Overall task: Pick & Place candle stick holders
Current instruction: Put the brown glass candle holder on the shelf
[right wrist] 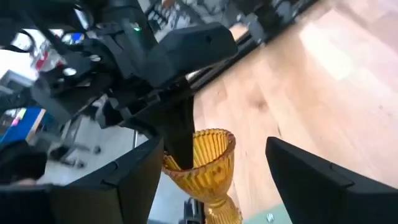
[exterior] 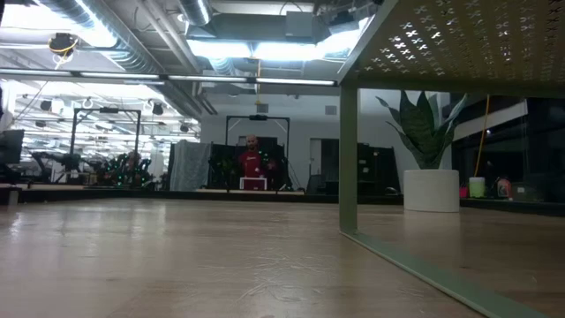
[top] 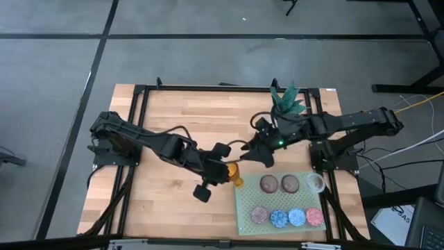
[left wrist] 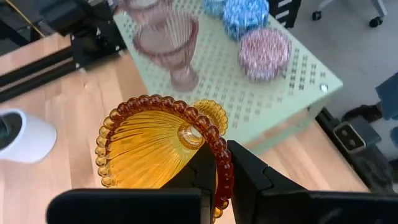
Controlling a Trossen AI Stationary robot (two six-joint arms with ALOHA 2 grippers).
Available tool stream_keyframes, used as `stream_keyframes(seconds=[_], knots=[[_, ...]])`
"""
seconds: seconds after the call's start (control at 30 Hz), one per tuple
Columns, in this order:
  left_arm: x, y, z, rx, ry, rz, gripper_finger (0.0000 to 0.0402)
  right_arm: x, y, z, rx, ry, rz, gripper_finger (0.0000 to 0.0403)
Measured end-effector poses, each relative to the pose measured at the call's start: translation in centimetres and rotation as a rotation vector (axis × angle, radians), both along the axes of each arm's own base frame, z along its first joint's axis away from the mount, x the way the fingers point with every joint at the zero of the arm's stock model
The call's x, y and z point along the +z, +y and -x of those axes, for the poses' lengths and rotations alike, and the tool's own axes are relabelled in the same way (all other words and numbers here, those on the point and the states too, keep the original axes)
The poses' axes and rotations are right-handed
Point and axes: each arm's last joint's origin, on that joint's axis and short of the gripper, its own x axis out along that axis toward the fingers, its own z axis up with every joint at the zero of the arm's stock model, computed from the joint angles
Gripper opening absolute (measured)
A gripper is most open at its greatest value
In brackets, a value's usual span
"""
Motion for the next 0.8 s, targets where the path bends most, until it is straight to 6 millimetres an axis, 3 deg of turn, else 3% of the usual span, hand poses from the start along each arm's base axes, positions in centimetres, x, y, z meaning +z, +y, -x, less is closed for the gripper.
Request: stream_keyframes(seconds=[0.4, 0.8], knots=[[0.1, -2.0, -5.8, -0.029, 0.169, -0.095, 0.0017, -1.1, -3.4, 0.0, 0.003, 0.104, 0.06, 0.0287], [-1.7, -4.7, -6.6, -0.085, 0.17, -0.287, 0.0017, -1.6, -5.2, 0.2, -0.046, 0.15, 0.118, 0.0287]])
